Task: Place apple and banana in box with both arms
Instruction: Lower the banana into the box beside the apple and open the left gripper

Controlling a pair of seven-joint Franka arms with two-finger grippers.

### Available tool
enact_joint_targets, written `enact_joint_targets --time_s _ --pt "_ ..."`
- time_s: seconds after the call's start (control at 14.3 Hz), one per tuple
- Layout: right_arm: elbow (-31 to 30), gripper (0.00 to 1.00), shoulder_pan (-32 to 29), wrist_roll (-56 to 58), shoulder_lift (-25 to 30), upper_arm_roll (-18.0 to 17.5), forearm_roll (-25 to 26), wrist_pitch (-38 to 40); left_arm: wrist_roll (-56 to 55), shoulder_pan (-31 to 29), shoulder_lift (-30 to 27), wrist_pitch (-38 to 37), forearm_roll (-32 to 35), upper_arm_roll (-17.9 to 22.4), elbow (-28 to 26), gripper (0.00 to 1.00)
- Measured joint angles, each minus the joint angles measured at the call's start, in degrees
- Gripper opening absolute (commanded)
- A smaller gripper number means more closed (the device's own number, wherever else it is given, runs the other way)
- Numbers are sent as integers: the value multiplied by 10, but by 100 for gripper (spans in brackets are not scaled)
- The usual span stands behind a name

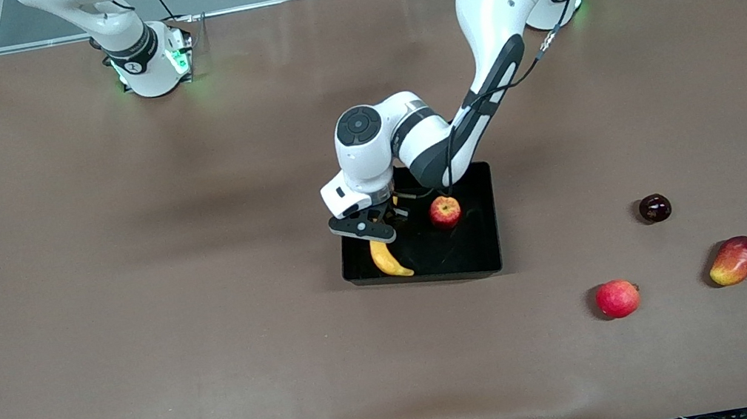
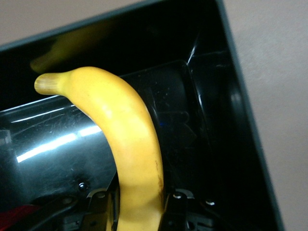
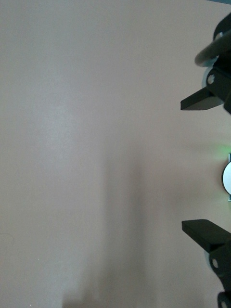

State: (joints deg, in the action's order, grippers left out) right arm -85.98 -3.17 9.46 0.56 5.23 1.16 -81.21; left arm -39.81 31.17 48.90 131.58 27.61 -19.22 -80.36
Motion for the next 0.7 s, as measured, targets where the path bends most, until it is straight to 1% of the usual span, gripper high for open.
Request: enact_joint_targets --time_s 0.14,0.21,0.28,0.35,0.42,0.7 --pt "0 100 -1 0 0 0 0 0 0 0 9 7 0 2 0 0" --pt "0 100 -1 0 0 0 0 0 0 -1 12 8 0 3 0 3" --pt "0 100 -2 0 -1 0 0 0 -4 -2 14 9 0 4 0 18" --pt "0 100 -2 0 -1 0 0 0 -14 -2 16 9 0 4 0 53" --pt "0 100 -2 0 -1 0 0 0 -28 -3 17 10 0 4 0 100" --pt "0 100 -4 0 -2 0 0 0 -57 -6 13 11 0 4 16 100"
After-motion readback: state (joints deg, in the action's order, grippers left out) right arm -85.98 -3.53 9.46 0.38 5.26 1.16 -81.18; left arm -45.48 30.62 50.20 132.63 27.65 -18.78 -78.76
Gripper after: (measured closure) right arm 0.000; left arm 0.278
